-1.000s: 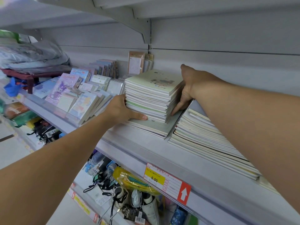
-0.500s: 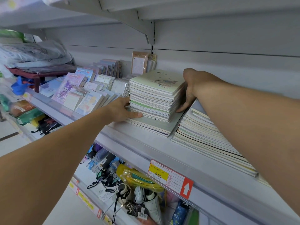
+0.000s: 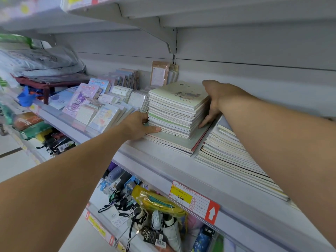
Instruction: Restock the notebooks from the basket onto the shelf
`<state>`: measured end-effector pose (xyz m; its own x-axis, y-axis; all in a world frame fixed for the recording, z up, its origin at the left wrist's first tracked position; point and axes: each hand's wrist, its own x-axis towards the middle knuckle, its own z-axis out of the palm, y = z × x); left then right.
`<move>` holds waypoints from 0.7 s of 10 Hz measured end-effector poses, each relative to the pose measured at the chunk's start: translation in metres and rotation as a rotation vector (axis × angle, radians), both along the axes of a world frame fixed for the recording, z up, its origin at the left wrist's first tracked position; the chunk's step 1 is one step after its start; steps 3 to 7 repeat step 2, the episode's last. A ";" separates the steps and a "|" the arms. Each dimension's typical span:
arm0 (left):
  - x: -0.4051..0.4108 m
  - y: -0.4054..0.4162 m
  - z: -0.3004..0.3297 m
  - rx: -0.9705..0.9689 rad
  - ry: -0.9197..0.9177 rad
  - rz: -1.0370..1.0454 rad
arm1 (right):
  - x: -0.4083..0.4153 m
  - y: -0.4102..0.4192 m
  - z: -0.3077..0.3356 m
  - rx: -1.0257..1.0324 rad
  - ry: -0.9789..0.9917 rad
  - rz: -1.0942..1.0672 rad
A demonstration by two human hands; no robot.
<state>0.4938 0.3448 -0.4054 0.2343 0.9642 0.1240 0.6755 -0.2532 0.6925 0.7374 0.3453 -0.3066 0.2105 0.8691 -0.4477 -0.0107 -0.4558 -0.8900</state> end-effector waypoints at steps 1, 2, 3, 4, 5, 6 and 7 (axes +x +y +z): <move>0.006 -0.008 0.001 0.074 0.162 0.069 | -0.006 0.004 -0.001 0.050 -0.253 0.051; 0.000 -0.022 0.007 0.105 0.210 0.201 | -0.010 0.000 0.014 0.280 -0.734 0.093; 0.000 -0.022 0.007 0.105 0.210 0.201 | -0.010 0.000 0.014 0.280 -0.734 0.093; 0.000 -0.022 0.007 0.105 0.210 0.201 | -0.010 0.000 0.014 0.280 -0.734 0.093; 0.000 -0.022 0.007 0.105 0.210 0.201 | -0.010 0.000 0.014 0.280 -0.734 0.093; 0.000 -0.022 0.007 0.105 0.210 0.201 | -0.010 0.000 0.014 0.280 -0.734 0.093; 0.000 -0.022 0.007 0.105 0.210 0.201 | -0.010 0.000 0.014 0.280 -0.734 0.093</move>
